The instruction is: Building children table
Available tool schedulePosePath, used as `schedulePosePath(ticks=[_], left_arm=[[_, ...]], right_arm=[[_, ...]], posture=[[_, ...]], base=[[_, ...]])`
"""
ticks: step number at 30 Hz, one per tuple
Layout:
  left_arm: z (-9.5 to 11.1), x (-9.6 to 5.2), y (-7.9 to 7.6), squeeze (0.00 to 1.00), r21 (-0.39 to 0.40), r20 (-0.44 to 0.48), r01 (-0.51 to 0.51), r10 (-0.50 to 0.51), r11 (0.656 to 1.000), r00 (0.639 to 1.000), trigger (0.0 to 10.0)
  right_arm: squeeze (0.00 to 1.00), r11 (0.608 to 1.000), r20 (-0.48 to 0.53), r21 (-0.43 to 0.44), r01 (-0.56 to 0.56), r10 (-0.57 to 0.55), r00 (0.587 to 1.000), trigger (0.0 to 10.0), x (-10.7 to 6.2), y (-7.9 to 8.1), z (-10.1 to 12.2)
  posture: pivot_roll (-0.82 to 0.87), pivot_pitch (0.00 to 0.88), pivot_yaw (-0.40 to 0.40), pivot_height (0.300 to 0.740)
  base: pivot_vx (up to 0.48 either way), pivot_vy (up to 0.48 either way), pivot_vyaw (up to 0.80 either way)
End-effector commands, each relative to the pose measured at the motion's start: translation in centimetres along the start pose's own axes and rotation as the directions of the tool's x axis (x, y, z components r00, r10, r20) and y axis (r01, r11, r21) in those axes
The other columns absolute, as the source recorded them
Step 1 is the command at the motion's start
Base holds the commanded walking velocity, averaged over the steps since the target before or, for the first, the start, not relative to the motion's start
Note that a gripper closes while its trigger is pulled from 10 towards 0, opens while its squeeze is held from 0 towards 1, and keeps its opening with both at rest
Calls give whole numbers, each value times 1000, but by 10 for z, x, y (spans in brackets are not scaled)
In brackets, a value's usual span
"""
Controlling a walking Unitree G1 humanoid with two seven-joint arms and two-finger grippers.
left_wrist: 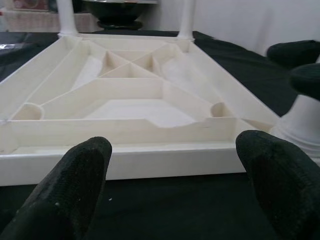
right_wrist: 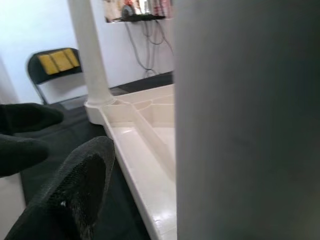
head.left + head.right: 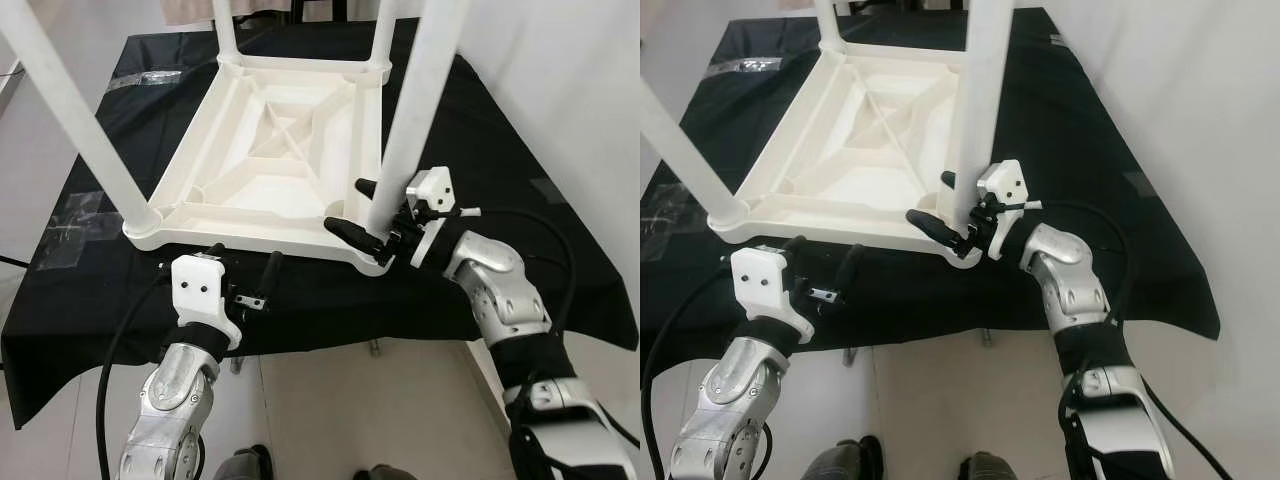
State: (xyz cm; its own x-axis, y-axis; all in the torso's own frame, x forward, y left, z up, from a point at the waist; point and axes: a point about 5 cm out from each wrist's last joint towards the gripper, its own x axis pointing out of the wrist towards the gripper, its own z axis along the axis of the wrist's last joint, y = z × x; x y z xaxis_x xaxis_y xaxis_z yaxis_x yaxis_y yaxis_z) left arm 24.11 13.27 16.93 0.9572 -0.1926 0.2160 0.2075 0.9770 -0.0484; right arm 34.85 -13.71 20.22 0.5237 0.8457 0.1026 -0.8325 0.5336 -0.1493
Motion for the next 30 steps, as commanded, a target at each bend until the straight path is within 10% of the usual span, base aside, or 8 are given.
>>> schedulePosePath(ticks=[1, 9, 16, 18, 20, 21, 22, 30], left_arm=[[-4, -4, 0, 0, 25, -30, 4, -3, 1000, 1000, 10000], [-4, -4, 1, 0, 27, -31, 0, 1, 1000, 1000, 10000], [-6, -4, 2, 0, 28, -38, -8, 10, 1000, 999, 10000], [-6, -5, 3, 0, 29, -41, -9, 10, 1000, 999, 10000], [-7, -6, 3, 0, 30, -48, -5, 7, 1000, 999, 10000], [-7, -6, 3, 0, 30, -48, -5, 7, 1000, 999, 10000], [-7, -7, 3, 0, 30, -51, -3, 4, 1000, 999, 10000], [-13, -11, 0, 0, 7, -78, 15, -14, 1000, 997, 10000]], right_arm=[[0, 998, 14, 30, -58, 58, 998, 0, 6, 6, -4], [0, 996, 21, 53, -75, 74, 997, 0, 5, 6, -8], [0, 979, -30, 36, 201, -200, 979, 0, -13, 6, -27], [0, 956, -63, 39, 291, -288, 956, 0, -17, 12, -34], [0, 789, -255, -57, 612, -604, 755, 0, -40, 30, -60], [0, 789, -255, -57, 612, -604, 755, 0, -40, 30, -60], [0, 715, -319, -91, 693, -680, 660, 0, -52, 39, -67], [0, 741, -315, -93, 665, -656, 686, 0, -41, 54, -65]], posture=[[73, 182, -68, 740], [71, 186, -67, 740], [48, 191, -70, 740], [47, 191, -70, 740], [42, 201, -62, 740], [42, 201, -62, 740], [42, 201, -62, 740], [38, 207, -80, 740]], base=[[0, 0, 0], [0, 0, 0], [0, 0, 0], [0, 0, 0], [0, 0, 0], [0, 0, 0], [0, 0, 0], [0, 0, 0]])
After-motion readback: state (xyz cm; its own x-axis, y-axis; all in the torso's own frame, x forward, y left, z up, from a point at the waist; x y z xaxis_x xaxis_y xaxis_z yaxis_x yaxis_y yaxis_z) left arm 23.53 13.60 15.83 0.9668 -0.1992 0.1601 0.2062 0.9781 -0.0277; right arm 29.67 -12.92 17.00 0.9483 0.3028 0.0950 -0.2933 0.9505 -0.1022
